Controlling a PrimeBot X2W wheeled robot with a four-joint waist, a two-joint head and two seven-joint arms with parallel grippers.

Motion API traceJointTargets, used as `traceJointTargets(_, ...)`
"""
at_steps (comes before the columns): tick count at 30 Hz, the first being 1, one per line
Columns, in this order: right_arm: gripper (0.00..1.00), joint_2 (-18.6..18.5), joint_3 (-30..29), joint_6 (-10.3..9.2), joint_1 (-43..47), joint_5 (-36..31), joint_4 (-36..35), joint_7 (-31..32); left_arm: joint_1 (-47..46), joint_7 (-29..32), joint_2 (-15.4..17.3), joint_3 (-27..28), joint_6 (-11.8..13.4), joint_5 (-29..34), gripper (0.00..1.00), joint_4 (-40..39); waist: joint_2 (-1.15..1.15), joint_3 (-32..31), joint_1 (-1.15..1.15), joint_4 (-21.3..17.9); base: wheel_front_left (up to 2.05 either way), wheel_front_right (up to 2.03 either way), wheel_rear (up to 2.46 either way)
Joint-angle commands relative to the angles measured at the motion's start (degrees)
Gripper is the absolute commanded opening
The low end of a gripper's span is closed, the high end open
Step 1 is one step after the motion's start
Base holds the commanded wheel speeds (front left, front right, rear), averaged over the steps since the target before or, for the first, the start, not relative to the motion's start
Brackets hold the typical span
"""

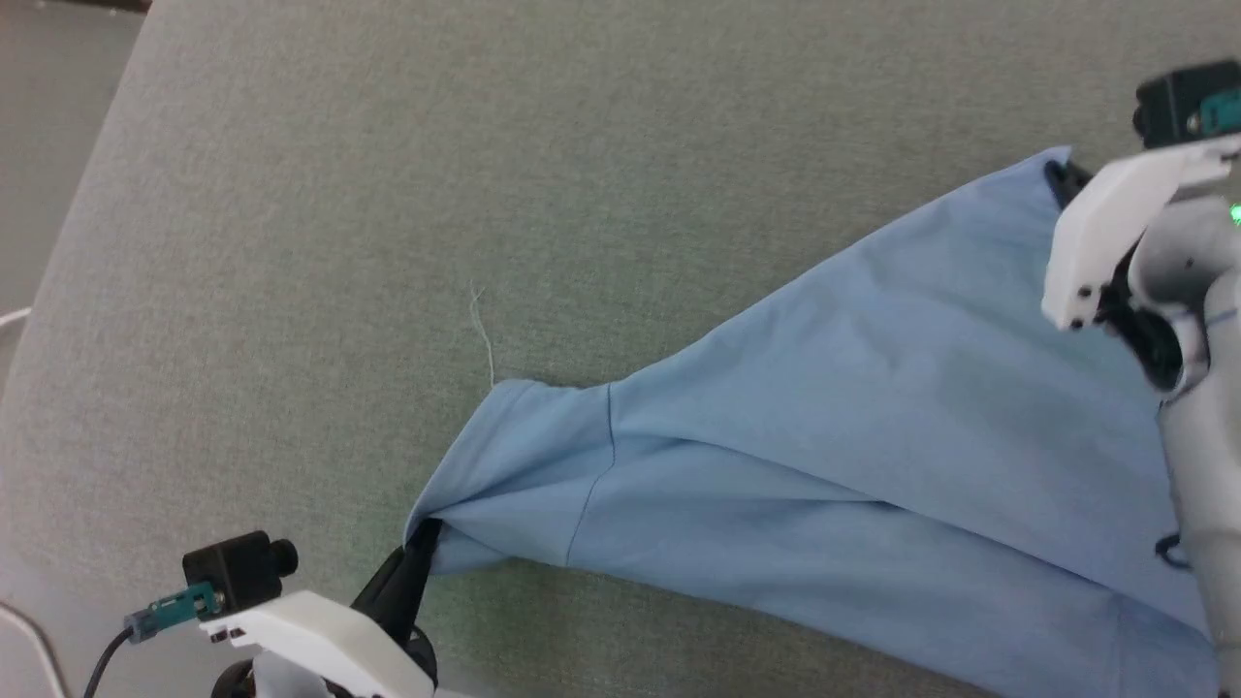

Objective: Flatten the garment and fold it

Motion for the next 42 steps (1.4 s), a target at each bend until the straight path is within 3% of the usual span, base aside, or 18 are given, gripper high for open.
traceJointTargets(1,0.00,0.26,-0.23,-0.05,3.08,1.06,-2.12,-2.21,1.09,-0.46,0.54,0.62,0.48,0.09,0.00,-0.49,0.00,-3.71,0.00,-3.15,0.00,0.00,0.00)
traceJointTargets(11,0.00,2.25,-5.68,-0.05,22.50,3.50,-18.50,-15.99,2.97,-4.71,1.87,4.34,1.93,1.93,0.00,-4.44,0.00,-9.87,0.00,-9.46,0.00,0.00,0.00)
traceJointTargets(15,0.00,3.84,-8.44,-0.05,27.50,3.39,-23.91,-17.18,0.82,-6.68,2.21,5.90,1.70,2.32,0.00,-6.53,0.00,-11.13,0.00,-11.20,0.00,0.00,0.00)
traceJointTargets(20,0.00,2.82,-10.05,-0.05,28.70,2.36,-31.38,-14.48,-6.10,-5.98,3.91,7.29,1.54,2.34,0.00,-9.34,0.00,-11.95,0.00,-12.74,0.00,0.00,0.00)
traceJointTargets(30,0.00,-7.46,-5.26,-0.05,13.72,2.60,-40.69,-1.46,-32.16,2.83,7.11,6.52,1.52,-0.88,0.00,-6.78,0.00,-7.73,0.00,-15.07,0.00,0.00,0.00)
traceJointTargets(41,0.00,-13.94,5.91,-0.05,-15.63,3.43,-30.94,4.52,-67.30,4.80,8.70,3.91,3.00,5.01,0.00,6.29,0.00,6.89,0.00,-17.47,0.00,0.00,0.00)
traceJointTargets(42,0.00,-13.94,5.91,-0.05,-15.63,3.43,-30.94,4.52,-67.30,4.80,8.70,3.91,3.00,5.01,0.00,6.29,0.00,6.89,0.00,-17.47,0.00,0.00,0.00)
